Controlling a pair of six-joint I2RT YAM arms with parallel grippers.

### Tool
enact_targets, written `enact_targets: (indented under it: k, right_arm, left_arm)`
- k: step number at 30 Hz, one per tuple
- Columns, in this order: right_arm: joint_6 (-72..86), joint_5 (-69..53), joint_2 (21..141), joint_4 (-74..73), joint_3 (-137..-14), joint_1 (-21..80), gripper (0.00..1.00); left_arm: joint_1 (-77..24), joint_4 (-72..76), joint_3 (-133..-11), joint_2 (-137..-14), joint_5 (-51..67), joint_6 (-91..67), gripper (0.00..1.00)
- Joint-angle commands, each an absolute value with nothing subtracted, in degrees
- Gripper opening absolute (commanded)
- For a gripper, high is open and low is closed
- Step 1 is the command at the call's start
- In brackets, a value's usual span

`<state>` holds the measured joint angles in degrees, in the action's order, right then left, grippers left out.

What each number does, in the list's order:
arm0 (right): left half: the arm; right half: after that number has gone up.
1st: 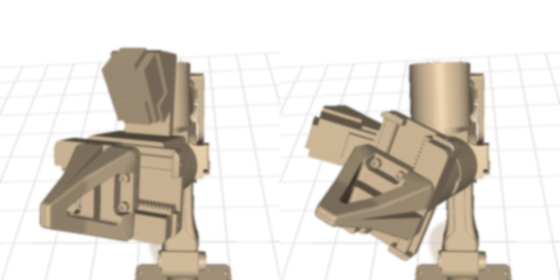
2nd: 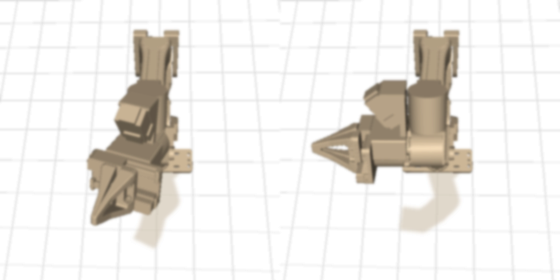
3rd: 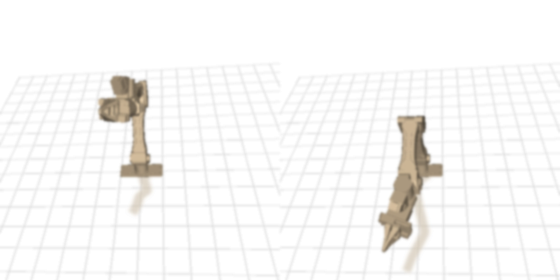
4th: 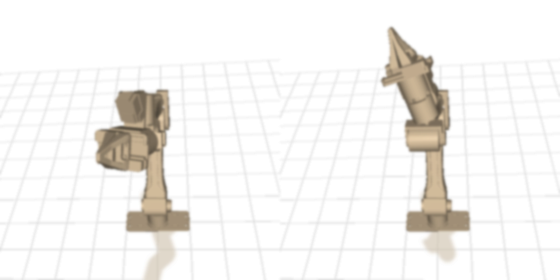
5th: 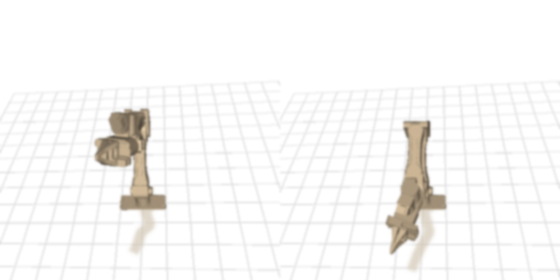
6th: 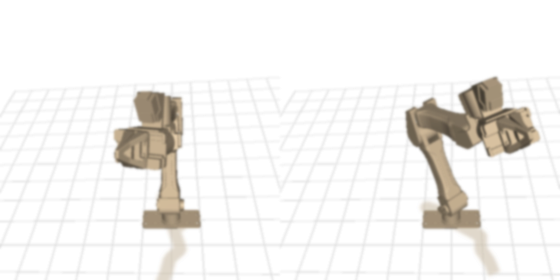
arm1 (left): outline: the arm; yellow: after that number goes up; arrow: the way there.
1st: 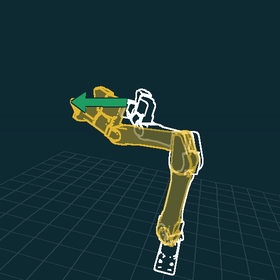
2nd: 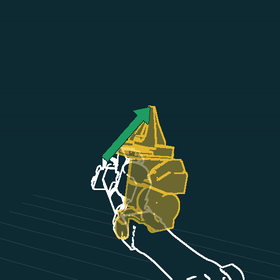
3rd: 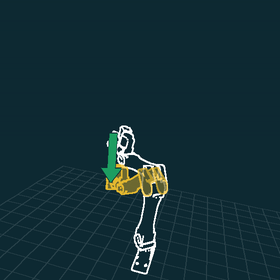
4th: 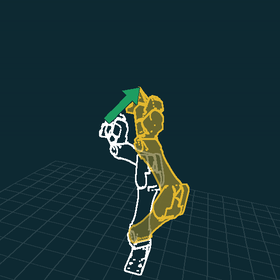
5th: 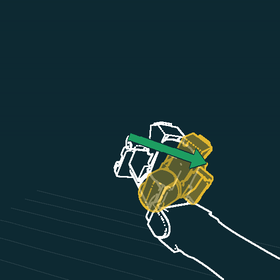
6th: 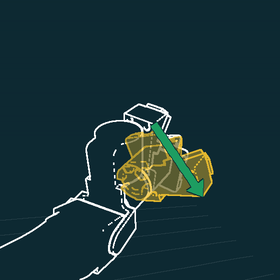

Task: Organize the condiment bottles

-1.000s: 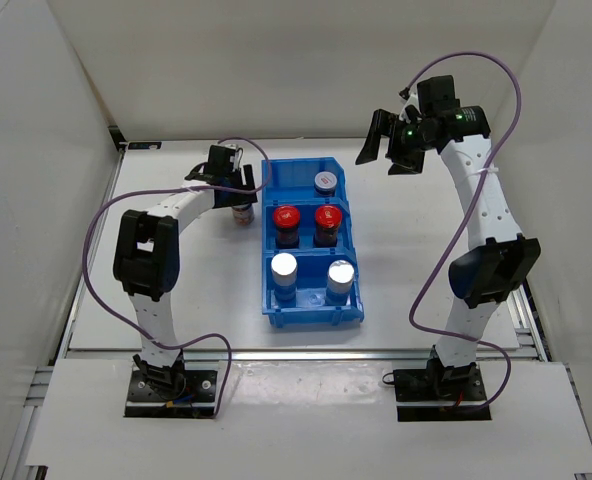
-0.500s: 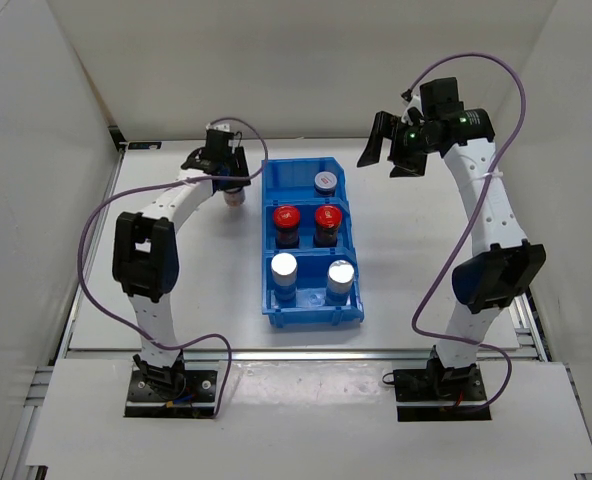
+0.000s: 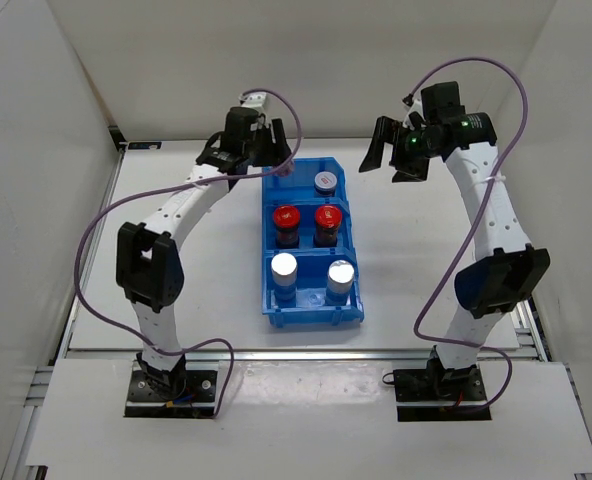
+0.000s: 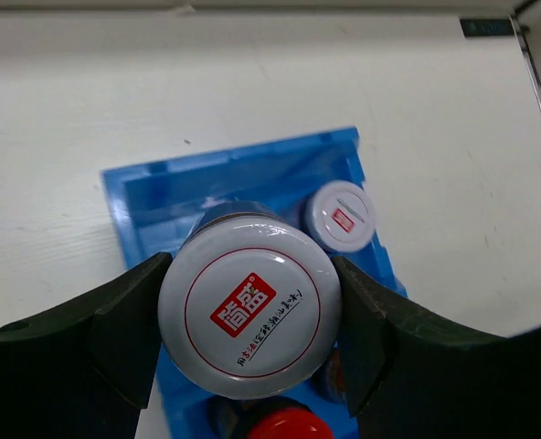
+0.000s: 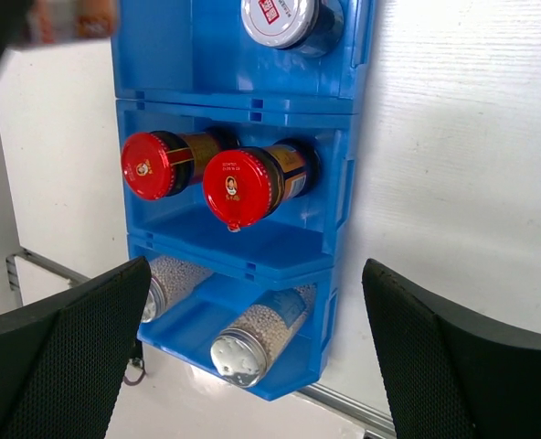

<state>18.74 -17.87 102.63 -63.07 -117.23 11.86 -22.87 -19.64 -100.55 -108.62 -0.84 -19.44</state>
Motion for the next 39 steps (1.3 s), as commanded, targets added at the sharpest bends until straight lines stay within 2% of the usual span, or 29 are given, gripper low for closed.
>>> enact_targets:
  k: [1, 9, 16, 19, 20, 23, 25, 30, 39]
  right_arm:
    - [17.14, -16.18, 98.88, -63.02, -116.89, 11.08, 1.00]
    - [16.61, -16.17, 97.03, -64.07, -116.28, 9.40, 1.00]
    - [16.08, -15.03, 96.50, -66.44, -117.33, 8.88, 1.00]
    - [16.08, -14.41, 96.50, -67.06, -117.86, 8.88, 1.00]
    - [16.08, -13.80, 95.98, -67.06, -117.86, 8.88, 1.00]
    - [16.08, -13.19, 95.98, -67.06, -117.86, 8.35, 1.00]
    - [16.69, -12.66, 95.98, -67.06, -117.86, 8.35, 1.00]
    - [17.22, -13.27, 95.98, -67.06, -117.86, 7.83, 1.00]
    - [17.84, -13.98, 94.93, -67.06, -117.33, 7.21, 1.00]
  left_arm:
    - [-23.47, -15.47, -101.78, -108.90, 4.13, -21.26, 0.11]
    - [-23.47, -14.94, -104.41, -116.53, 5.98, -21.88, 0.11]
    - [-23.47, -17.40, -106.88, -121.99, 5.45, -21.36, 0.22]
    - [-23.47, -17.40, -105.47, -122.52, 5.45, -20.84, 0.41]
    - [-23.47, -17.40, -105.47, -122.52, 5.45, -20.83, 0.52]
    - [-23.47, -17.40, -105.47, -122.52, 6.06, -20.83, 0.64]
    - [-23.47, -17.92, -105.47, -121.30, 6.06, -20.83, 0.80]
    - [-23.47, -17.93, -104.94, -118.49, 6.68, -20.83, 1.00]
    - [-23.47, -18.63, -105.46, -111.46, 2.29, -20.13, 1.00]
